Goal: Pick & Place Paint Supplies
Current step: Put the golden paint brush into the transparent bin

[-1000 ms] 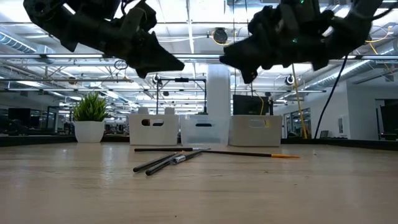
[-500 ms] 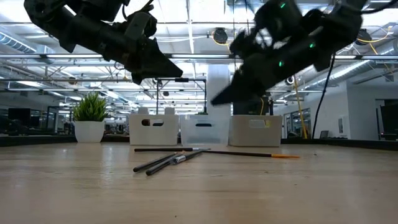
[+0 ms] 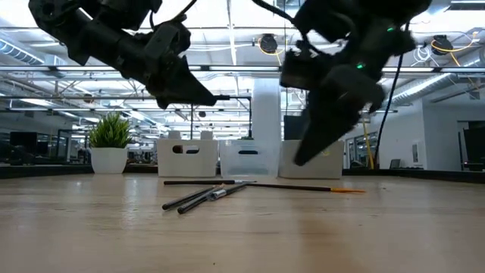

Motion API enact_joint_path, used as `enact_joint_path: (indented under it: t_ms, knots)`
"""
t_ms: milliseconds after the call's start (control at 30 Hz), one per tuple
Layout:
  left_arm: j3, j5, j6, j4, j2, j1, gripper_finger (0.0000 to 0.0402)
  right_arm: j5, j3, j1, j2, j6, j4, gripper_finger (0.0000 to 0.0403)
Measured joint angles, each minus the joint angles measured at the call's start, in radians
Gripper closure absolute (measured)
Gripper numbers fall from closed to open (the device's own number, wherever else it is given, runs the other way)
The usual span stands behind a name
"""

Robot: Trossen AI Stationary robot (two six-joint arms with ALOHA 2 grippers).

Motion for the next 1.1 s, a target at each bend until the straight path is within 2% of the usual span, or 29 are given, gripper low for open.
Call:
enact_joint_path:
  t_ms: [167,333,567,1100]
  knots:
    - [0.0,-0.001,-0.031,-0.011,0.0,0.0,0.0371,0.105,-0.003,0.102,-0.003,0.128,-0.103,0.0402]
    - [0.0,-0.002,-0.079,0.0,0.0,0.0,0.0371,0.129,-0.039,0.134,-0.003,0.191,-0.101,0.0402]
    - [0.0,-0.002,-0.08,0.001,0.0,0.0,0.0371,0.125,-0.04,0.142,0.006,0.235,-0.154,0.0403]
    - [0.0,-0.002,-0.078,-0.002,0.0,0.0,0.0371,0.105,-0.04,0.145,0.003,0.288,-0.135,0.0403]
